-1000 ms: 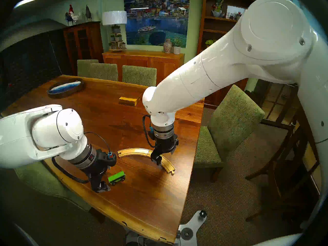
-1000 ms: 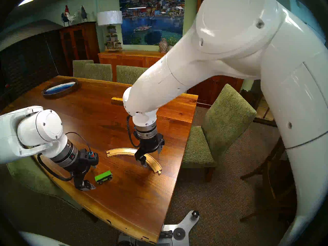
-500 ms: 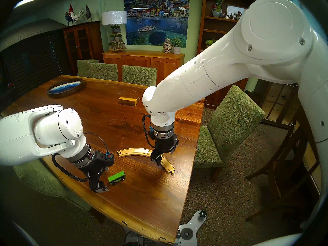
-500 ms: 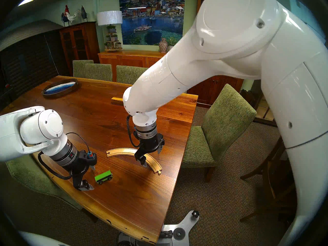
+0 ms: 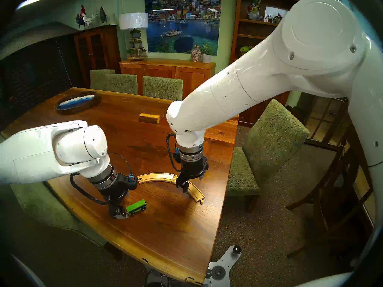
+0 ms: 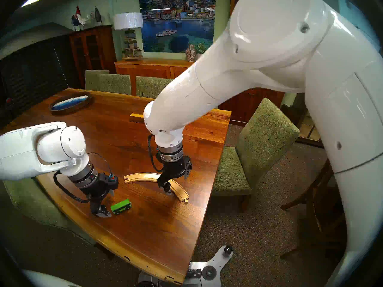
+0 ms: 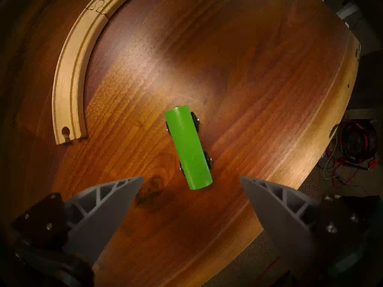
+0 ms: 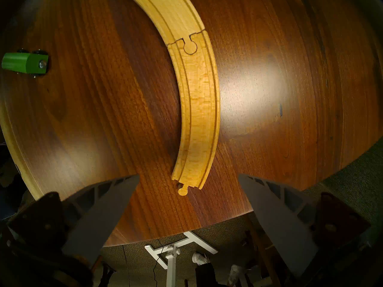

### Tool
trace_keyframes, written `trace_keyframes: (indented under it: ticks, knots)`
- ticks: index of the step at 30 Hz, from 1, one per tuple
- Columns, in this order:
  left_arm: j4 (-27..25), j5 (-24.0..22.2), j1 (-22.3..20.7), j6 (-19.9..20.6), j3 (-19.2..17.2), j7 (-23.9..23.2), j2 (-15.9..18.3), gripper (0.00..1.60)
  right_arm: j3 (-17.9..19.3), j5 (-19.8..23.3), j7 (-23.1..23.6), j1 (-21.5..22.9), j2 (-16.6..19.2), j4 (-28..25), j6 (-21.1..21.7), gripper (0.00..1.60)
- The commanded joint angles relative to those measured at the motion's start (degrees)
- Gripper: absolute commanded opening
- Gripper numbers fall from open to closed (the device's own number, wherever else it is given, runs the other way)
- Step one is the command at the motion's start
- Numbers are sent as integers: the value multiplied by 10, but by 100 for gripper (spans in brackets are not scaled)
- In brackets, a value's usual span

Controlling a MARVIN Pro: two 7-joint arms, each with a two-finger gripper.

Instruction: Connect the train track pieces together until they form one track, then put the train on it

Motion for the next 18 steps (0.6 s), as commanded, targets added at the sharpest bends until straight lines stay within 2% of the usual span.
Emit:
trace_keyframes:
  ticks: [1, 4, 8, 13, 14, 15, 16, 17, 18]
  knots:
    - [19, -16, -15, 10, -1, -54, -50, 160, 3, -2, 1, 14, 6, 4, 1, 160]
    - [30, -24, -11, 20, 3, -45, -65, 160, 3, -2, 1, 14, 6, 4, 1, 160]
    - [46, -38, 9, 41, 5, 6, -84, 160, 3, -2, 1, 14, 6, 4, 2, 160]
    - [69, -51, 27, 43, 5, 37, -100, 160, 3, -3, 2, 14, 6, 4, 2, 160]
    - [72, -53, 29, 43, 4, 40, -101, 144, 3, -3, 2, 14, 7, 4, 2, 160]
    - [73, -54, 30, 42, 4, 42, -102, 85, 3, -3, 2, 14, 7, 4, 2, 160]
    - [74, -56, 32, 42, 4, 43, -102, 72, 3, -3, 2, 14, 7, 4, 2, 160]
    - [75, -56, 32, 42, 3, 44, -102, 43, 3, -3, 2, 14, 7, 4, 2, 160]
    - [75, -57, 32, 41, 3, 43, -100, 30, 3, -3, 2, 14, 7, 4, 2, 160]
